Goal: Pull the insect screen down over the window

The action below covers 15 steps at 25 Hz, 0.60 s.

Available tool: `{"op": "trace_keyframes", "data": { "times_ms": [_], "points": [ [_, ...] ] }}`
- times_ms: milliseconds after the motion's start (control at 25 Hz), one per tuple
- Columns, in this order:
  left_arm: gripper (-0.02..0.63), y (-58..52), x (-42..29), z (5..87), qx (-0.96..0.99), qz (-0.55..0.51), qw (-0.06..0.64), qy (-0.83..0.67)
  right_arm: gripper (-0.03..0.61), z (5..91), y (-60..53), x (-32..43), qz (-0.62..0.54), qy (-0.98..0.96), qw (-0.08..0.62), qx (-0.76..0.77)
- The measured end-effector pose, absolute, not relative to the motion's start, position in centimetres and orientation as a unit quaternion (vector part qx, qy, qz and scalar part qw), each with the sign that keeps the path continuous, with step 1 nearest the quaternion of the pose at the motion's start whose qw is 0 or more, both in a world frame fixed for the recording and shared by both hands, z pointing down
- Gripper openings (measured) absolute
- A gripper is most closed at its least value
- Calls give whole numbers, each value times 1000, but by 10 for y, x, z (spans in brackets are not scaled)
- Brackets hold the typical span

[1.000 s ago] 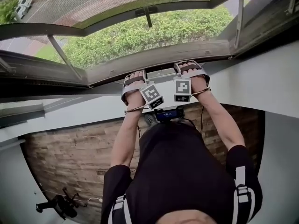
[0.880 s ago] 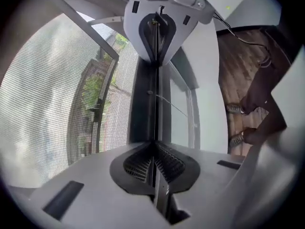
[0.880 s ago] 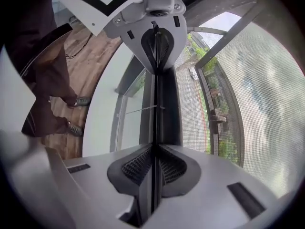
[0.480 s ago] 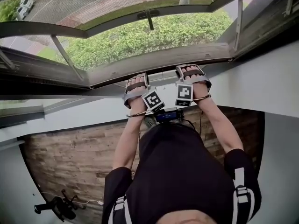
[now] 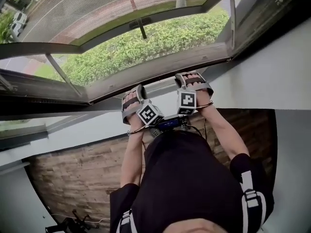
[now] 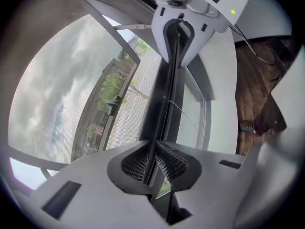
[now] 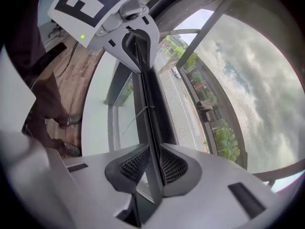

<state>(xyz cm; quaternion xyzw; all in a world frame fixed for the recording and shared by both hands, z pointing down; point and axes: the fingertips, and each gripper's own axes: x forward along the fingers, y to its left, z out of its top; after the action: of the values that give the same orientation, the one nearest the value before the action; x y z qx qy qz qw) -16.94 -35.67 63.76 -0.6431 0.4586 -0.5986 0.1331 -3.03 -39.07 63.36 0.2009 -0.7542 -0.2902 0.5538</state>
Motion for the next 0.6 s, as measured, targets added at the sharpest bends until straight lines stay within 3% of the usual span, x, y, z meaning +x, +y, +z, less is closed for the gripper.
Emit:
{"op": "trace_keyframes", "data": {
  "times_ms": [280,600],
  "points": [
    [43,-333,-158,607,-690,-460,-9,559,66,617,-366,-9,-205,-822,486,215],
    [43,-274,-159,561,-672,-378,-41,636,64,588,-345,10,-148,-884,384,222]
  ]
}}
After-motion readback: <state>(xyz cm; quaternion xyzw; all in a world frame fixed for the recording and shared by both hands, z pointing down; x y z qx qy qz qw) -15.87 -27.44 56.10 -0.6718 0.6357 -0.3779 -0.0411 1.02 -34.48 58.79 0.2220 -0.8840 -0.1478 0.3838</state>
